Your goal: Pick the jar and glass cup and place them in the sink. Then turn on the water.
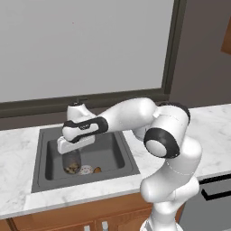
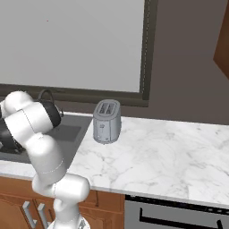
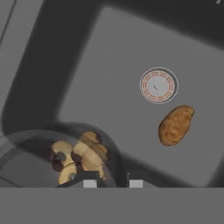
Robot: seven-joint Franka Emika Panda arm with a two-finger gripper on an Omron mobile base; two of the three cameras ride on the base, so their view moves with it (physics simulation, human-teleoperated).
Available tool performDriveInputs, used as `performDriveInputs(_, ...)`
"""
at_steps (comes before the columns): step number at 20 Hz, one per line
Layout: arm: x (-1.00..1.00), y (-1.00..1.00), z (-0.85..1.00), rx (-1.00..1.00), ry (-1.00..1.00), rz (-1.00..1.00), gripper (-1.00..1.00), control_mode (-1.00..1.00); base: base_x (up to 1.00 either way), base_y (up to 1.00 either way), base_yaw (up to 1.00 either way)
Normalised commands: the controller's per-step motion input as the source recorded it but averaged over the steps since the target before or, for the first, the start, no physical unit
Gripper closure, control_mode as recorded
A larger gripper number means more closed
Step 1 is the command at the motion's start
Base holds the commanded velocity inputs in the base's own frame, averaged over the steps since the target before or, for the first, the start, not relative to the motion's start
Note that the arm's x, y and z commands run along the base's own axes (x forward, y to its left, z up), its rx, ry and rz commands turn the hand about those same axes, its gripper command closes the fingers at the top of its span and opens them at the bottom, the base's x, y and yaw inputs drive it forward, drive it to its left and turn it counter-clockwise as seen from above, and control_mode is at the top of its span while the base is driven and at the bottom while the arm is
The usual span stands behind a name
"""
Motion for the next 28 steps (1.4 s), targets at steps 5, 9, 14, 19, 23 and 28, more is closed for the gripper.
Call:
performDriveInputs(5, 0.04, 0.19, -0.34, 0.00, 0.04, 0.01, 1.00, -1.00, 0.00, 0.00, 0.00)
performDriveInputs(9, 0.00, 0.13, -0.32, 0.00, 0.04, 0.00, 1.00, -1.00, 0.00, 0.00, 0.00)
performDriveInputs(14, 0.00, 0.13, -0.29, 0.00, 0.01, 0.00, 1.00, -1.00, 0.00, 0.00, 0.00)
performDriveInputs(19, 0.00, 0.11, -0.36, 0.00, 0.00, 0.00, 1.00, -1.00, 0.00, 0.00, 0.00)
performDriveInputs(23, 0.00, 0.00, -0.18, 0.00, -0.06, 0.00, 1.00, -1.00, 0.00, 0.00, 0.00)
performDriveInputs(28, 0.00, 0.00, -0.19, 0.00, -0.08, 0.00, 1.00, -1.00, 0.00, 0.00, 0.00)
